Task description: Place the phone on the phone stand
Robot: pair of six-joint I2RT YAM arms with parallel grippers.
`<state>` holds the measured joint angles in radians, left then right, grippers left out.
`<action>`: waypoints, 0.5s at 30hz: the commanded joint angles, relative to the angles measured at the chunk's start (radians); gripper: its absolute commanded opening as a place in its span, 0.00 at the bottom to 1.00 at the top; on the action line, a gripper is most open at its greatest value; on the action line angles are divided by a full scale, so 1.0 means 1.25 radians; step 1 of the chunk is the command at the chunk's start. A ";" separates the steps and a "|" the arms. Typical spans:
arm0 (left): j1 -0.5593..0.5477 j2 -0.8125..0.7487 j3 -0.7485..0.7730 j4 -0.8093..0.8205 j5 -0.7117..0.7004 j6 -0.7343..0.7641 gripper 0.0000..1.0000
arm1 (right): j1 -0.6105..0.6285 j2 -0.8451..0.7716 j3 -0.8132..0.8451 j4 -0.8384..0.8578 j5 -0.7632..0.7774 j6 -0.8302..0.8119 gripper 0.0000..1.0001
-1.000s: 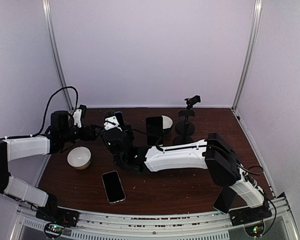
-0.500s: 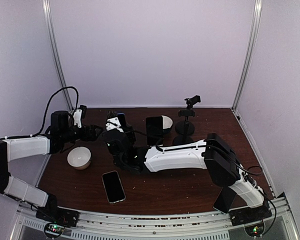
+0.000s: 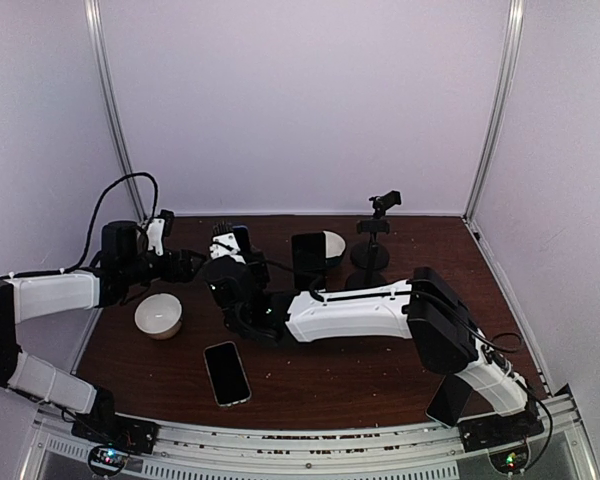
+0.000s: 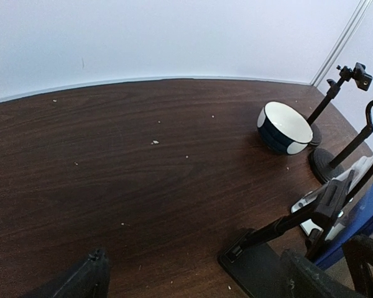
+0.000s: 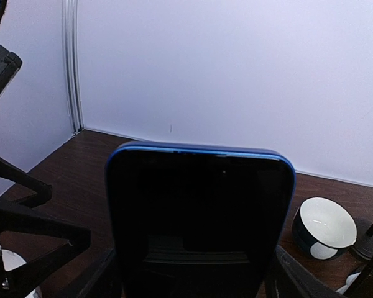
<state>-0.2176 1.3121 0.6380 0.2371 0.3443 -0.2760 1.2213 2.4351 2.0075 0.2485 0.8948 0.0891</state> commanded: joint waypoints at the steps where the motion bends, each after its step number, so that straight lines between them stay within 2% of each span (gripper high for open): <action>1: 0.003 -0.014 0.027 0.000 -0.001 0.022 0.98 | -0.007 0.009 0.029 -0.015 0.022 0.020 0.65; 15: 0.004 -0.029 0.025 -0.010 -0.012 0.032 0.98 | -0.010 -0.002 -0.007 0.001 0.018 0.029 0.64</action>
<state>-0.2176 1.2972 0.6449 0.2081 0.3389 -0.2543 1.2167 2.4351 1.9972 0.2283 0.8955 0.1181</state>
